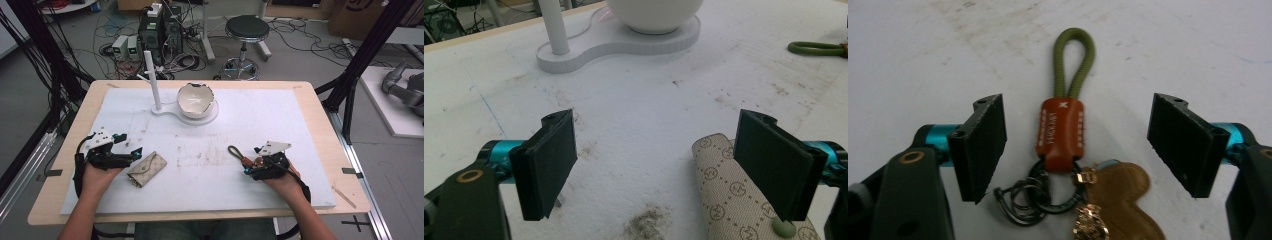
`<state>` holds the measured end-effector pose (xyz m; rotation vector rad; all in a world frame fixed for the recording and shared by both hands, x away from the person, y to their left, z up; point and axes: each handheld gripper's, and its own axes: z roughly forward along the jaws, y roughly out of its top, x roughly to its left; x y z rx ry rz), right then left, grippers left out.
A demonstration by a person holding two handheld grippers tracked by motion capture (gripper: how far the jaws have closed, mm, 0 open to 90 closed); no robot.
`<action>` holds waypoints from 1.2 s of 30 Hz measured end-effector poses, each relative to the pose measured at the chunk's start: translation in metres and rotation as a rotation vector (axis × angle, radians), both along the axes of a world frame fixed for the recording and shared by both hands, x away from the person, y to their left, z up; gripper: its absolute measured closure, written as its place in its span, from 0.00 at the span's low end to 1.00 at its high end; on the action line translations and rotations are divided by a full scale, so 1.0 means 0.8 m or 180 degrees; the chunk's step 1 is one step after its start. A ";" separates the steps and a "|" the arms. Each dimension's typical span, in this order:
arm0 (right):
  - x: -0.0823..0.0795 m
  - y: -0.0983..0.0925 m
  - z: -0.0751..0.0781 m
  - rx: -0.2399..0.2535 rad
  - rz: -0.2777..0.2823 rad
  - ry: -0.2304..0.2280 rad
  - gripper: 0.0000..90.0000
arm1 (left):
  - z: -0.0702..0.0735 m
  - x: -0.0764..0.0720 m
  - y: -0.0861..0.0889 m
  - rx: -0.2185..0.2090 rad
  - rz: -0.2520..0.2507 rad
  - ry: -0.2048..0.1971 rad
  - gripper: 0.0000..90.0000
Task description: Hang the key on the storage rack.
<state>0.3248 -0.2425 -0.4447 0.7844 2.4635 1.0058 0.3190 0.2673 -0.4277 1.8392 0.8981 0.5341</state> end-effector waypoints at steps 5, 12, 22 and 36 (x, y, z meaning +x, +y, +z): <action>-0.002 0.012 -0.002 -0.0084 0.0074 0.0007 0.33 | 0.002 0.000 0.001 -0.0014 0.0018 -0.0021 0.19; -0.001 0.014 -0.005 -0.0156 0.0063 0.0078 0.42 | 0.001 -0.001 0.002 0.0005 0.0009 -0.0004 0.19; 0.001 0.011 -0.005 -0.0123 0.0119 0.0134 0.57 | 0.000 -0.002 0.003 0.0009 0.0023 0.0007 0.19; 0.006 0.006 -0.007 0.0022 0.0219 0.0282 0.70 | 0.000 -0.003 0.005 0.0010 0.0025 0.0005 0.19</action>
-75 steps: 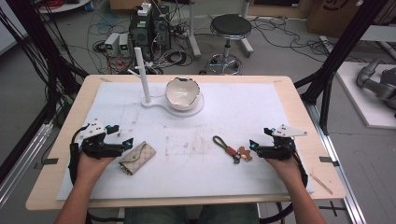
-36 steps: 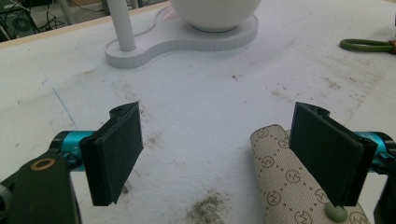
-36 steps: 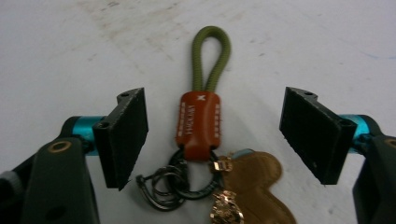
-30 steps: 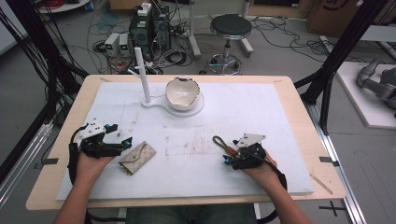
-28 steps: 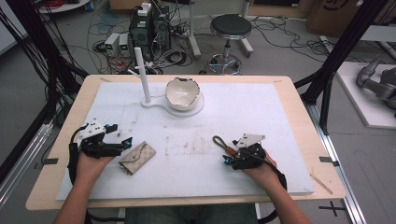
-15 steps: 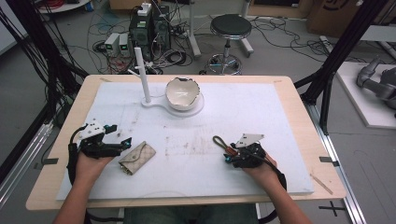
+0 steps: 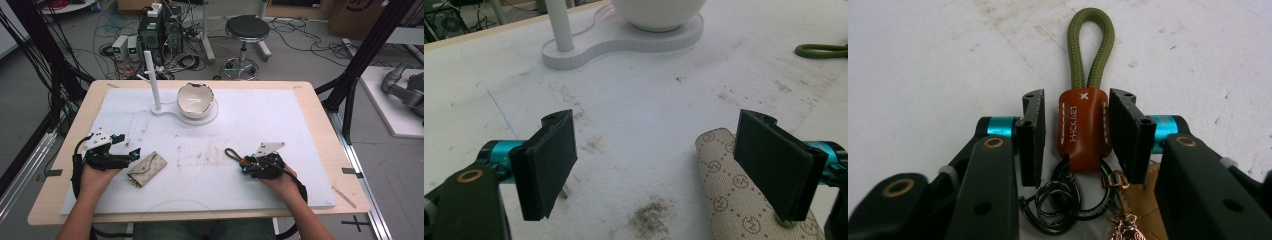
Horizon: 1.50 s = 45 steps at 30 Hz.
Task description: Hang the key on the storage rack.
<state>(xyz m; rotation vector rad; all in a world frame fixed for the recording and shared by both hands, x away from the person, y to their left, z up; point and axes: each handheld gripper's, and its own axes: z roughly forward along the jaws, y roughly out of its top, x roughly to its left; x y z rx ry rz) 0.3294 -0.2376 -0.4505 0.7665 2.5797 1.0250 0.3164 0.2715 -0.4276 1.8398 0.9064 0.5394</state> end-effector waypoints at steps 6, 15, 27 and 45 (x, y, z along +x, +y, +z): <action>0.001 -0.001 0.000 0.0041 0.0015 0.0039 0.77 | 0.001 0.000 0.001 -0.0008 0.0013 -0.0020 0.19; 0.006 -0.006 0.000 0.0187 -0.0045 0.0213 0.82 | 0.002 -0.001 0.001 -0.0004 0.0003 -0.0032 0.19; 0.002 -0.014 0.036 0.0475 -0.0132 -0.0118 0.82 | 0.005 -0.003 0.005 -0.0065 0.0022 -0.0092 0.19; 0.043 0.027 0.131 0.0708 -0.0029 -0.0551 0.82 | 0.009 -0.006 0.006 -0.0110 0.0008 -0.0142 0.19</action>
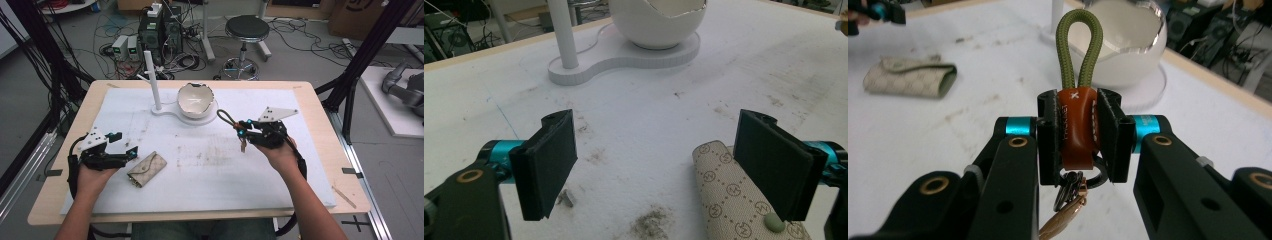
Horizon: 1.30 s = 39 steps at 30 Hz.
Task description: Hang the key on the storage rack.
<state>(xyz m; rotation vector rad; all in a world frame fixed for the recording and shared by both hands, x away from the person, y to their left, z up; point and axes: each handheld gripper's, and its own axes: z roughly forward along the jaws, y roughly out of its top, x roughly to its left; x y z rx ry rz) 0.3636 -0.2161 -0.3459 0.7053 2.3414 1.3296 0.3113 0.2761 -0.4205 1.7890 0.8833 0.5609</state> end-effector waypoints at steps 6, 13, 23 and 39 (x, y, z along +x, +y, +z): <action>0.025 0.026 0.029 -0.0061 -0.0001 -0.0097 0.81 | 0.000 -0.001 0.001 0.0029 0.0003 -0.0002 0.19; 0.051 0.059 0.052 -0.0128 0.0073 -0.0158 0.81 | 0.001 -0.004 0.003 0.0034 0.0024 0.0000 0.19; 0.084 0.131 0.076 -0.0273 0.0280 -0.0272 0.81 | 0.000 -0.007 0.012 0.0026 0.0072 0.0009 0.19; 0.116 0.223 0.096 -0.0352 0.0507 -0.0329 0.81 | -0.002 -0.007 0.014 0.0042 0.0076 0.0016 0.19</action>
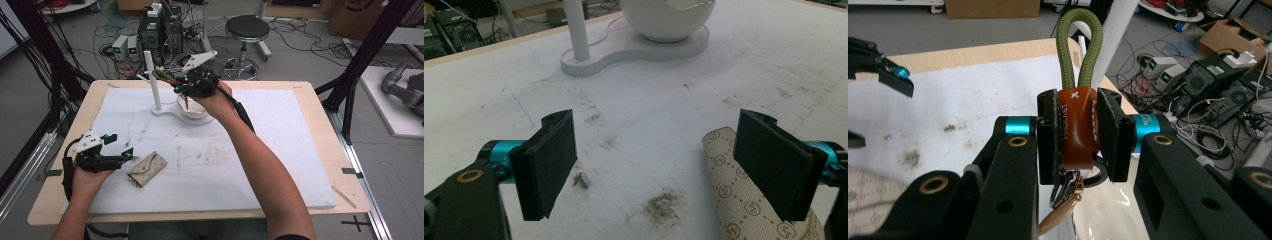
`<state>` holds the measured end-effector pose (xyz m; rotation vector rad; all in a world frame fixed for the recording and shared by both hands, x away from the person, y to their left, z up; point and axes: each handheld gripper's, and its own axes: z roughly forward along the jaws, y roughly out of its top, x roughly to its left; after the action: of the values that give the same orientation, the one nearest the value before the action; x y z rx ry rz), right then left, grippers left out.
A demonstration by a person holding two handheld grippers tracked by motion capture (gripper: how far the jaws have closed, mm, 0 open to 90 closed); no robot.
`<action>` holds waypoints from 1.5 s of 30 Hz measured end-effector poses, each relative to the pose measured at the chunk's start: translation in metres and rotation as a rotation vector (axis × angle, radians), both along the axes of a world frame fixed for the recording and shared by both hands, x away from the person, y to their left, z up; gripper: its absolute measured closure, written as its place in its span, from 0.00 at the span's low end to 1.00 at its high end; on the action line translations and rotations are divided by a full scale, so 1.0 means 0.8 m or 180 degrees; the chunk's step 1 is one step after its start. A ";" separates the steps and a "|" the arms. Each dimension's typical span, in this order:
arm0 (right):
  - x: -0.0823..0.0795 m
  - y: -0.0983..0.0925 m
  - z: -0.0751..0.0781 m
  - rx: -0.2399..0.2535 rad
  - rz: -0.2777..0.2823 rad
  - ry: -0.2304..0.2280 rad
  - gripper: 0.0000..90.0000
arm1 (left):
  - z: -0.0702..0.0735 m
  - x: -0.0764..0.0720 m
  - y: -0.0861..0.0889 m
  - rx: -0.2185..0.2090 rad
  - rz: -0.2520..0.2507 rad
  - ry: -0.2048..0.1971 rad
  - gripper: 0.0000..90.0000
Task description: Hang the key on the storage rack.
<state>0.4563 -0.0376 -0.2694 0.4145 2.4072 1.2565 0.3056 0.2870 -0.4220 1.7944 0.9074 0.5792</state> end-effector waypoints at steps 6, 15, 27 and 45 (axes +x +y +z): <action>0.011 0.027 0.003 -0.0063 0.0016 -0.0022 0.81 | 0.000 0.000 0.002 -0.0001 0.0016 0.0003 0.19; 0.026 0.054 -0.006 -0.0190 -0.0011 -0.0005 0.81 | -0.001 -0.003 0.007 -0.0001 0.0038 0.0004 0.19; 0.029 0.049 -0.020 -0.0226 -0.0232 0.0037 0.54 | -0.002 -0.004 0.007 0.0018 0.0031 0.0018 0.19; -0.010 -0.057 -0.019 0.0056 -0.0478 0.0095 0.37 | -0.002 -0.006 -0.002 0.0034 -0.0017 0.0036 0.19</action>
<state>0.4485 -0.0833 -0.2846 0.6113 2.3424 1.2140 0.3010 0.2856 -0.4233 1.8107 0.9084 0.5720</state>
